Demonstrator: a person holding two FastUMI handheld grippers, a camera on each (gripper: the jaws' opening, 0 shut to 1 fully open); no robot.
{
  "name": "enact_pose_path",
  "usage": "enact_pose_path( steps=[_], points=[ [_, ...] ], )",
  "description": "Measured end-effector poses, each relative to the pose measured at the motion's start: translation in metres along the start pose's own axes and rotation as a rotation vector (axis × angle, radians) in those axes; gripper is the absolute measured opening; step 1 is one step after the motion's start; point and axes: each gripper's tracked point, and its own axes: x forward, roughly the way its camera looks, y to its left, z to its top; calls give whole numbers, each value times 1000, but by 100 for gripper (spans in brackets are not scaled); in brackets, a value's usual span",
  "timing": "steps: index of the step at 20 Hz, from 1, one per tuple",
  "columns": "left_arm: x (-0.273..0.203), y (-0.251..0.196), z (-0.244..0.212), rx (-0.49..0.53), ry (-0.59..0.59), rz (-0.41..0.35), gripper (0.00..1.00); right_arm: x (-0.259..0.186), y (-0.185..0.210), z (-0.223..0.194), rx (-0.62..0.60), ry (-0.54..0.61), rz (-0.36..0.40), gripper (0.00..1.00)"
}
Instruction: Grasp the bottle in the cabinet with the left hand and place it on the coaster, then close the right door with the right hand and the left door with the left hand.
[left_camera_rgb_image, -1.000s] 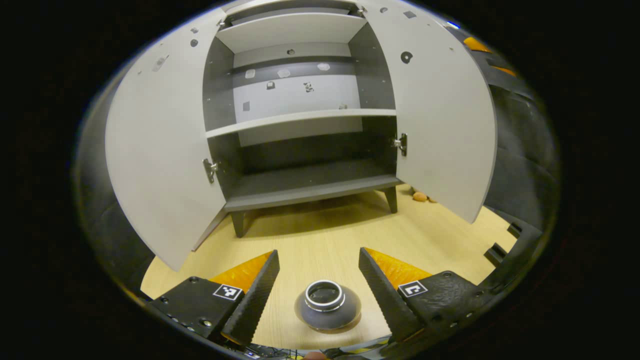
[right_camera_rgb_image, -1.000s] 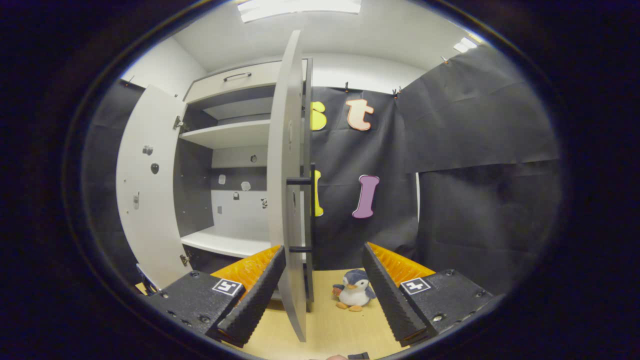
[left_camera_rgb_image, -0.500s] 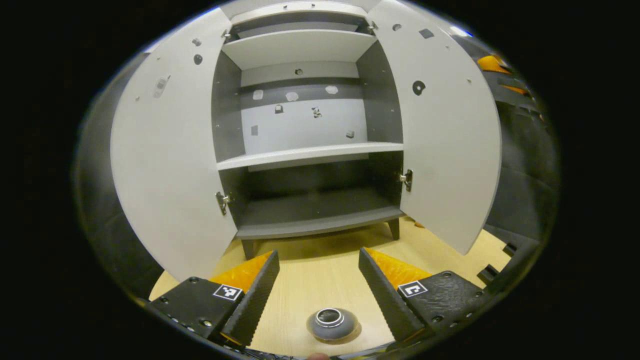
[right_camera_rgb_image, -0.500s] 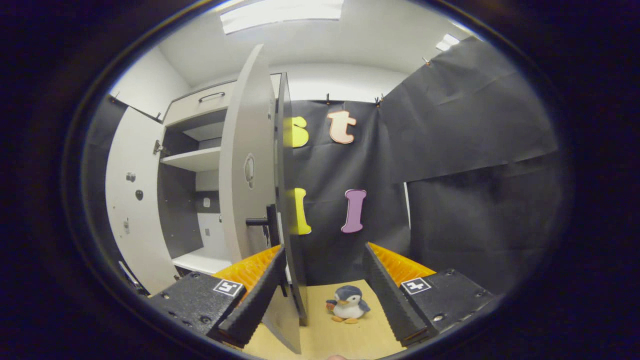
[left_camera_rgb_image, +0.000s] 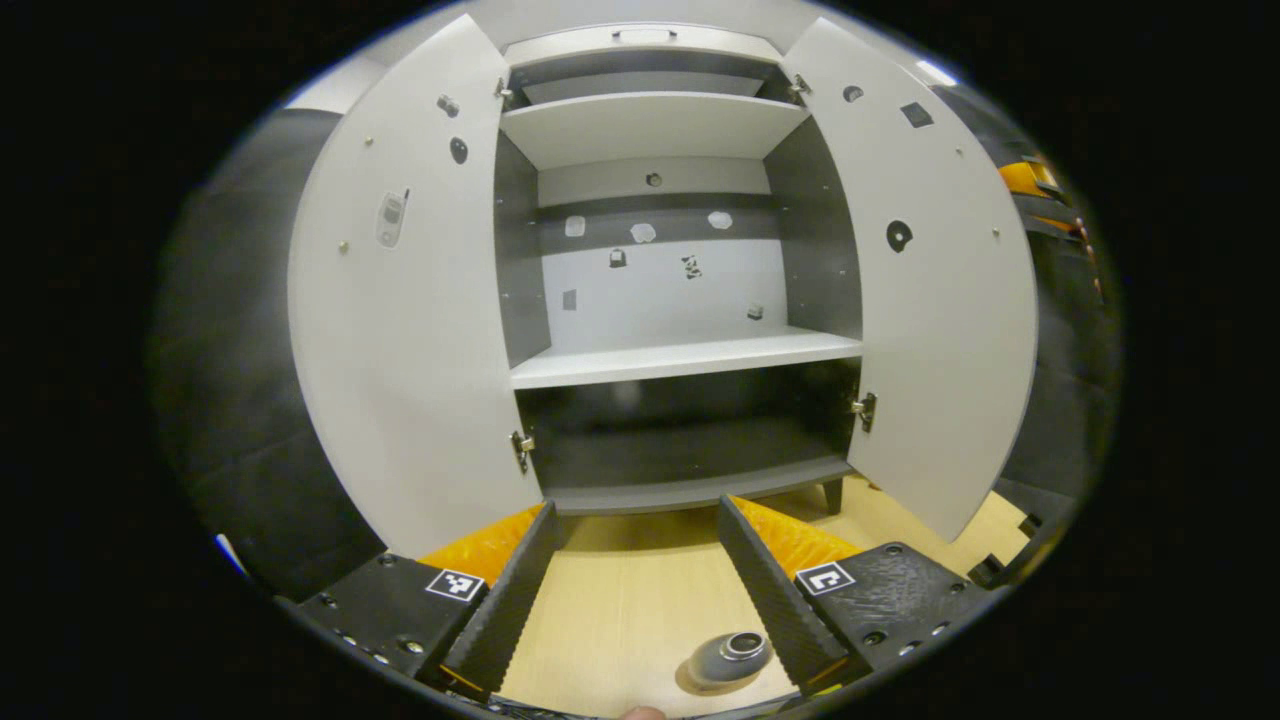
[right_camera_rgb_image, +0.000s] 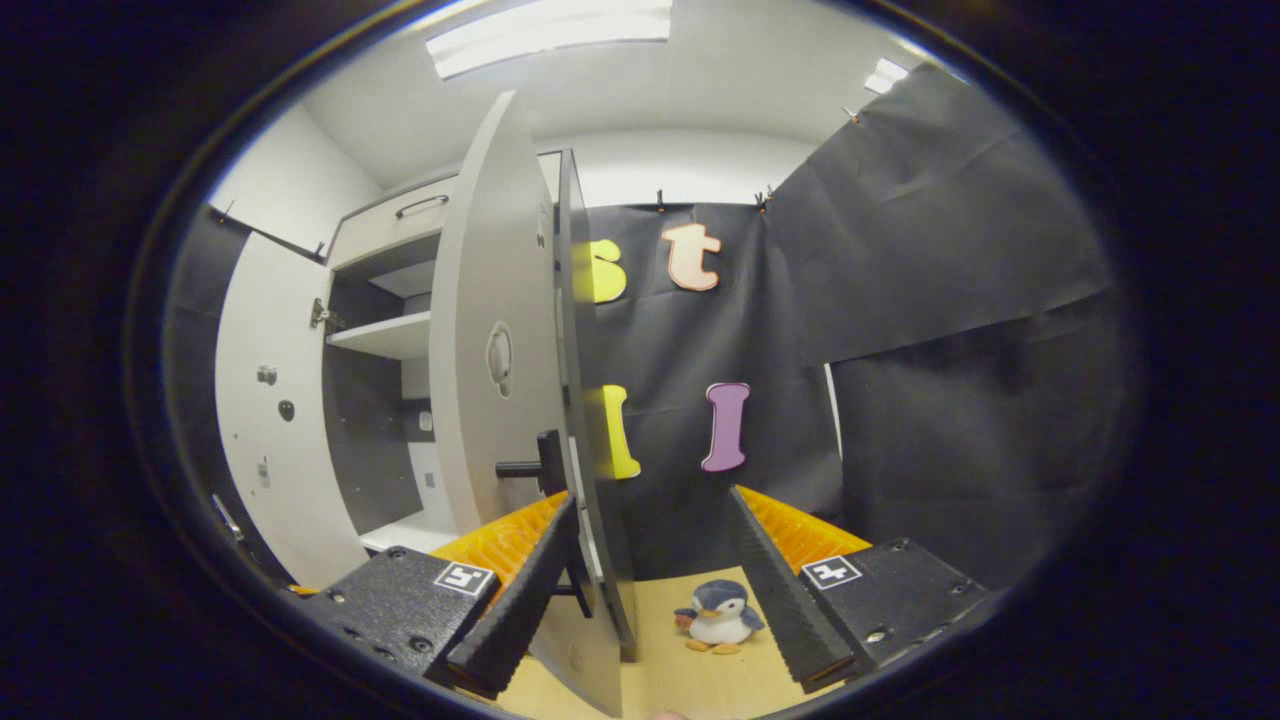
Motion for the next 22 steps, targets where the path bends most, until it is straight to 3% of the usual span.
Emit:
enact_pose_path(
  steps=[2, 3, 11, 12, 13, 15, 16, 19, 20, 22],
  points=[
    [-4, 11, 4, -8, -8, 21, 98, 0, 2, 0, -16, 3, 0, 92],
    [-5, 17, 6, -5, -9, 35, 97, 0, 1, 0, -28, 4, 3, 96],
    [-15, 58, 36, -77, -46, 117, 98, 3, 9, -2, -42, 18, 57, 96],
    [-18, 62, 42, -89, -57, 122, 98, 3, 10, -2, -42, 19, 70, 92],
    [-21, 65, 48, -101, -69, 126, 98, 3, 13, -3, -46, 20, 84, 96],
    [-26, 68, 58, -117, -86, 116, 97, 3, 15, -4, -50, 24, 92, 91],
    [-28, 72, 60, -116, -84, 122, 97, 2, 18, -4, -49, 24, 92, 96],
    [-35, 79, 71, -111, -95, 131, 98, -2, 33, -7, -50, 26, 116, 96],
    [-37, 81, 76, -107, -108, 125, 98, -1, 37, -8, -48, 30, 131, 91],
    [-42, 83, 86, -92, -125, 115, 98, 1, 45, -10, -42, 38, 162, 96]
  ],
)
